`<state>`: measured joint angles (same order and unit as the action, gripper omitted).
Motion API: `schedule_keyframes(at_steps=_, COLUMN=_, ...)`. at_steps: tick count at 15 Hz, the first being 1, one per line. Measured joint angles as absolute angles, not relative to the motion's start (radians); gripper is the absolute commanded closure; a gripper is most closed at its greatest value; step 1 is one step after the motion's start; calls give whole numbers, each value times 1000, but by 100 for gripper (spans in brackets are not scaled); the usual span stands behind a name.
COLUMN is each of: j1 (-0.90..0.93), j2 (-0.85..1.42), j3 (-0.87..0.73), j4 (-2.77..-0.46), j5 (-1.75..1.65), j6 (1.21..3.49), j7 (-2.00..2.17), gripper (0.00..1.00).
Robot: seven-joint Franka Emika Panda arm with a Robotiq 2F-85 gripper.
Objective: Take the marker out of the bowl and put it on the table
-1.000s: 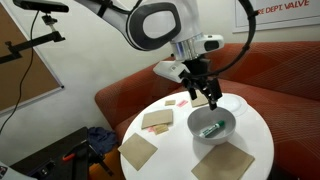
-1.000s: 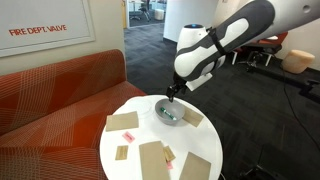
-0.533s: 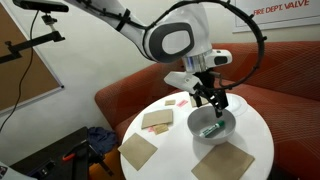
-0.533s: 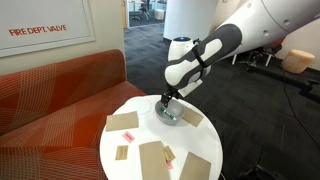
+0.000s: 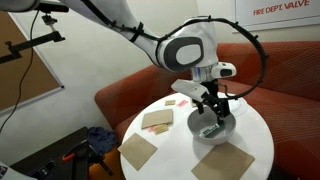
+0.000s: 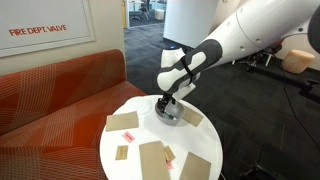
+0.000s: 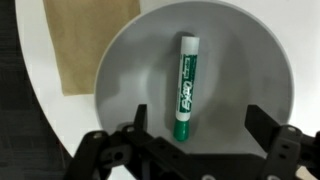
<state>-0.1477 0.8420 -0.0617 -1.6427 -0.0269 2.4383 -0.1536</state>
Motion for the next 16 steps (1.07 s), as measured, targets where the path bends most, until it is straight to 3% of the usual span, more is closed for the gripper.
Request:
schedule_keyframes(at_steps=8, j1=-150, j2=911, j3=-64, j4=-1565, j5=-27, j6=2354, j7=-152, gripper=1)
schedule_keyframes(at_steps=9, j1=-150, j2=918, j3=-64, j4=-1559, j5=-27, j6=2348, j7=-152, gripper=9)
schedule_keyframes(at_steps=10, j1=-151, j2=924, j3=-64, j4=-1553, j5=-27, j6=2342, j7=-152, gripper=26)
schedule_keyframes(at_steps=12, j1=-152, j2=936, j3=-65, j4=-1542, j5=-27, j6=2333, j7=-152, gripper=37)
schedule_keyframes(at_steps=16, j1=-152, j2=955, j3=-65, j4=-1528, j5=-27, j6=2330, j7=-152, gripper=69)
